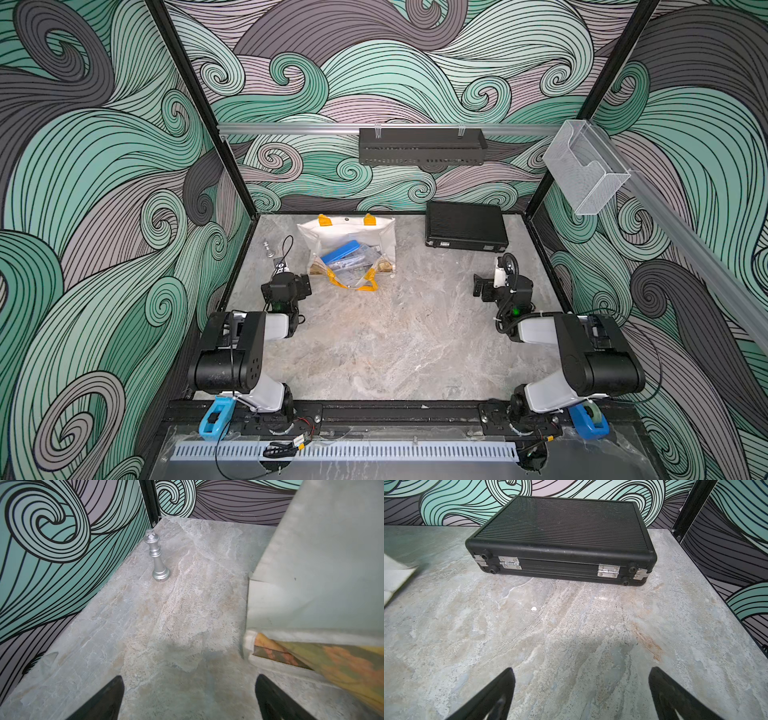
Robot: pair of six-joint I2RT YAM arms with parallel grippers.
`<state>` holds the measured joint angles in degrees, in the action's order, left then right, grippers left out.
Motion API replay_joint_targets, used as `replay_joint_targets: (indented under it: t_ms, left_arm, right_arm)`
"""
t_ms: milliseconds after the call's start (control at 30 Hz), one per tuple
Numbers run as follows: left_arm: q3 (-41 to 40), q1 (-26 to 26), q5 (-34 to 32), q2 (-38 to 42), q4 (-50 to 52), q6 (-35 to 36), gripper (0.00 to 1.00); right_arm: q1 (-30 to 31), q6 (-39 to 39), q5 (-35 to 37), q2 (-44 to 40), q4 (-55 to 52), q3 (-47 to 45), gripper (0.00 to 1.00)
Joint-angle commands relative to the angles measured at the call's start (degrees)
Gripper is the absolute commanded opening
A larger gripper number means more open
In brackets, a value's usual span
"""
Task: Put the compass set into the canvas bag
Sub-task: Reset both arms
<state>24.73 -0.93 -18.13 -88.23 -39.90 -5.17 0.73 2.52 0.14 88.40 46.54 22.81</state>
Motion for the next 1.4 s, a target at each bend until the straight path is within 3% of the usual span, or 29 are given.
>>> replay_joint_targets:
  t_ms: [0,33,67,100,133,167,233,267,300,333,367,400,467,533,667,1300,1367]
  left_arm:
    - [1.57,0.11,7.4,1.05,0.48,2.22,0.99]
    - [1.6,-0.17,17.35,1.13,0.68,6.94,0.99]
    - [0.57,-1.68,22.66,1.85,-0.17,6.89,0.99]
    - [0.57,-4.22,31.92,1.23,-1.12,8.17,0.99]
    - [0.86,-5.04,32.49,0.95,-1.03,7.55,0.99]
    - [1.31,-5.38,31.26,1.28,0.43,6.59,0.99]
    - [2.0,-5.32,17.84,0.74,0.92,0.81,0.99]
    - [0.98,-4.66,15.31,1.42,0.12,0.77,0.98]
    - [0.58,-2.77,7.05,1.27,-0.93,-0.46,0.99]
    - [1.04,-1.93,5.7,1.13,0.13,-0.32,0.99]
    - [2.48,-2.47,17.06,0.91,2.47,3.84,0.99]
    - [2.01,-3.19,24.44,1.27,1.19,6.17,0.99]
    - [-0.29,-5.06,30.05,1.06,-3.05,6.48,0.99]
    - [3.1,-5.09,23.89,0.46,3.05,3.65,0.99]
    - [2.84,-4.62,20.39,0.66,2.69,2.99,0.99]
    - [2.86,-4.5,20.15,0.69,2.54,2.97,0.99]
    - [2.78,-4.51,20.15,0.72,2.47,2.97,0.99]
  right_arm:
    - [-0.23,-0.35,-1.0,-0.52,1.23,0.57,1.0]
    - [-0.67,0.77,-5.6,-0.51,2.16,0.09,1.0]
    - [-1.79,1.77,-11.79,-0.55,3.9,-0.79,1.0]
    - [-2.48,2.17,-14.64,-0.63,5.05,-1.43,1.0]
    - [-2.49,2.3,-14.8,-0.84,4.23,-1.14,1.0]
    - [-2.49,2.04,-14.18,-0.74,4.07,-1.02,1.0]
    - [-2.19,-1.75,-3.91,-0.25,2.32,0.29,1.0]
    - [-1.82,-1.62,-2.32,-0.77,1.78,0.17,1.0]
    - [-1.09,-1.13,-1.41,-0.64,2.13,0.01,1.0]
    - [-0.83,0.09,-3.94,-0.09,1.81,0.6,1.0]
    - [-1.53,0.36,-7.69,-0.4,3.0,-0.25,1.0]
    - [-3.01,1.82,-15.4,-0.66,3.69,-0.75,1.0]
    - [-3.1,1.34,-14.66,-0.54,3.7,-0.66,1.0]
    - [-3.02,-0.19,-10.25,-0.19,3.16,-0.13,1.0]
    - [-1.95,-0.24,-6.91,-0.36,1.83,0.4,1.0]
    - [-1.75,-0.15,-6.41,-0.33,1.4,0.64,1.0]
    - [-1.2,-0.7,-2.97,-0.47,1.01,0.72,1.0]
